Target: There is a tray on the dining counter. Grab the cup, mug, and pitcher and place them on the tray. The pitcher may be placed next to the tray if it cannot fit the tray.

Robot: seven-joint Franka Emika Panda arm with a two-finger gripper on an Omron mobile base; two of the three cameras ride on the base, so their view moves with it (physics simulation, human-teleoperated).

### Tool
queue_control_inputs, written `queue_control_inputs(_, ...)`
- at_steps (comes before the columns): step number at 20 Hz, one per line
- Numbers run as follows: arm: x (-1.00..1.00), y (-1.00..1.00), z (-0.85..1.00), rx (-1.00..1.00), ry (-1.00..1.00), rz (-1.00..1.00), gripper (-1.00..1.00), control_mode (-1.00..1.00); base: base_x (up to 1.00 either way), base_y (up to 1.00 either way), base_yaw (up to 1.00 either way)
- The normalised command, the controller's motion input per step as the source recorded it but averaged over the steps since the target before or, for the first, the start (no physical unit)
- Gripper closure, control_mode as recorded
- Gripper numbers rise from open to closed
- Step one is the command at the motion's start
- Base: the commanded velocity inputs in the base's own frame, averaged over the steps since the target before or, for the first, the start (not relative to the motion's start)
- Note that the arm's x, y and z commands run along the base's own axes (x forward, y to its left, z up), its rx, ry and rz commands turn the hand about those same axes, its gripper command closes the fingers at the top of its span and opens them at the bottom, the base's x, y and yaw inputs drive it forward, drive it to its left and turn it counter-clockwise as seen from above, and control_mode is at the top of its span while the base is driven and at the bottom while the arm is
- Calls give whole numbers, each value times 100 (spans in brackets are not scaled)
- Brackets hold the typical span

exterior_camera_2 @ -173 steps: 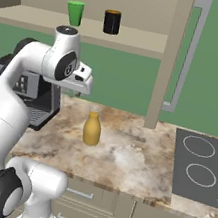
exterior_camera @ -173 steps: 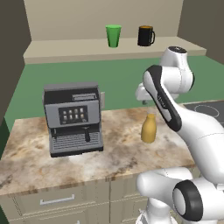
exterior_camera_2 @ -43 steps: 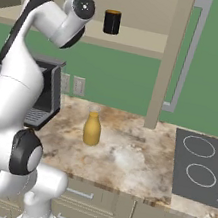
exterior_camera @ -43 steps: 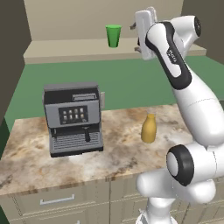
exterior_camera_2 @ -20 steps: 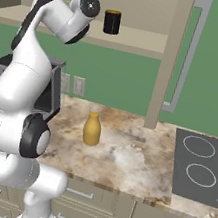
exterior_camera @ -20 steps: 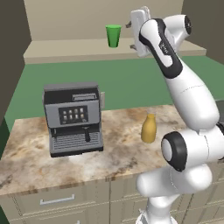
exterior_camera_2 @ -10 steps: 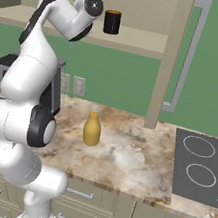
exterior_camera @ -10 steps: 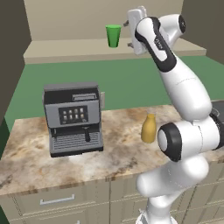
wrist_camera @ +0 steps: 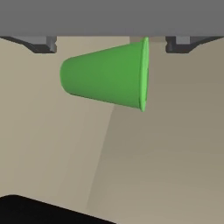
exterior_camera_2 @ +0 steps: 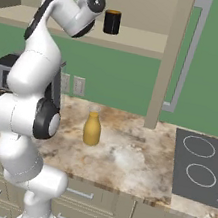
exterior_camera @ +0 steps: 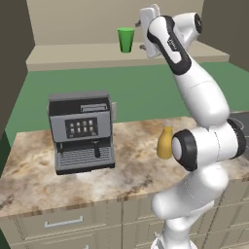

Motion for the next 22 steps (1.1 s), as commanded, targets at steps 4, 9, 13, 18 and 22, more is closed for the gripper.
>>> queue_control_inputs(4,16,7,0,0,0,1,-100,-100,0,0,0)
queue_control_inputs(9,13,11,0,0,0,1,-100,-100,0,0,0)
queue_control_inputs(13,13,11,0,0,1,1,-100,-100,0,0,0)
queue_control_inputs(18,8,2,0,0,5,2,-100,-100,0,0,0)
queue_control_inputs(22,11,1,0,0,9,3,-100,-100,0,0,0)
